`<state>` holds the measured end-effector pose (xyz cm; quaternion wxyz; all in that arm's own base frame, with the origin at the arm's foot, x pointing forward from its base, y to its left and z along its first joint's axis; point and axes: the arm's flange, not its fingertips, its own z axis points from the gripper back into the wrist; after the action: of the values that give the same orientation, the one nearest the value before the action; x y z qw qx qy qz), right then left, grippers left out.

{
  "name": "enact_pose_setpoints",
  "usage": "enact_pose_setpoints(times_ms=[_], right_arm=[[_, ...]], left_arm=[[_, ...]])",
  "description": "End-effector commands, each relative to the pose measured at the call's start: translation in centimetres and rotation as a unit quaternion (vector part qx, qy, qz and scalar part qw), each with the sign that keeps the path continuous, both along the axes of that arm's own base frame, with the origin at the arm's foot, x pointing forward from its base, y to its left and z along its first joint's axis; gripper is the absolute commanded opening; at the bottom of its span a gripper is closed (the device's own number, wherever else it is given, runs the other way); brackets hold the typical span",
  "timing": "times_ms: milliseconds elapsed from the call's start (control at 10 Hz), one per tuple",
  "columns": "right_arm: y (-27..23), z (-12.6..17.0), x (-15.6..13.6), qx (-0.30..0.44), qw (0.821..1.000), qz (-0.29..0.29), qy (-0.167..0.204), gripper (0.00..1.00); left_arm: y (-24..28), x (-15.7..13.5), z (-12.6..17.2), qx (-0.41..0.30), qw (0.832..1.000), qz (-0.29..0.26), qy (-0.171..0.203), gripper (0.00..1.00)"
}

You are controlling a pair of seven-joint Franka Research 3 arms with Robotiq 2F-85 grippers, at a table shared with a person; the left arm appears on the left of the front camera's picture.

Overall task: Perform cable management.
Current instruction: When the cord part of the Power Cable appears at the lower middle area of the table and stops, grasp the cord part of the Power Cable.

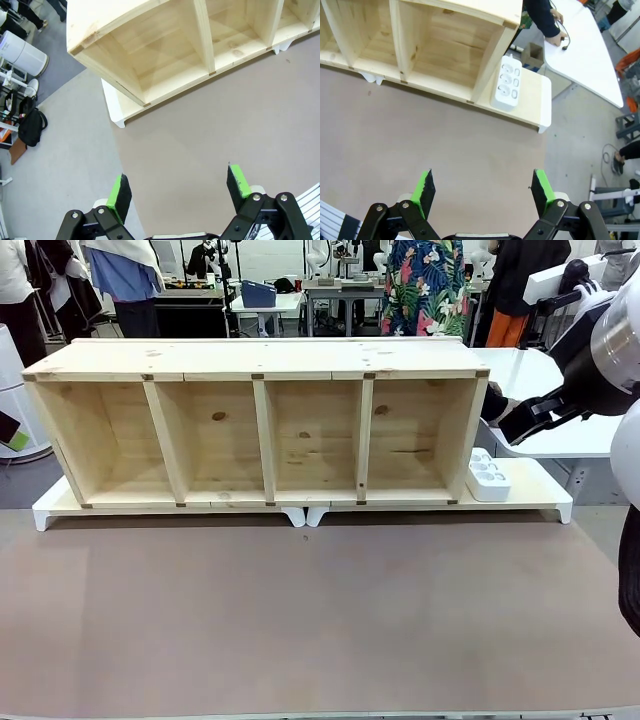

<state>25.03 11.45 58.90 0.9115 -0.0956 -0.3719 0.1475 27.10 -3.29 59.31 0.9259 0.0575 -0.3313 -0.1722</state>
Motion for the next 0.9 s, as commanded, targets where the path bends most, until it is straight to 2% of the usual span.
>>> enact_pose_setpoints(times_ms=[0,800], right_arm=[[-0.04,0.03,0.01,0.001,1.0,-0.001,-0.001,1.0],[-0.04,0.03,0.01,0.001,1.0,-0.001,-0.001,1.0]], left_arm=[[0.06,0.03,0.12,-0.002,1.0,0.0,-0.004,1.0],[0.06,0.03,0.12,-0.002,1.0,0.0,-0.004,1.0]])
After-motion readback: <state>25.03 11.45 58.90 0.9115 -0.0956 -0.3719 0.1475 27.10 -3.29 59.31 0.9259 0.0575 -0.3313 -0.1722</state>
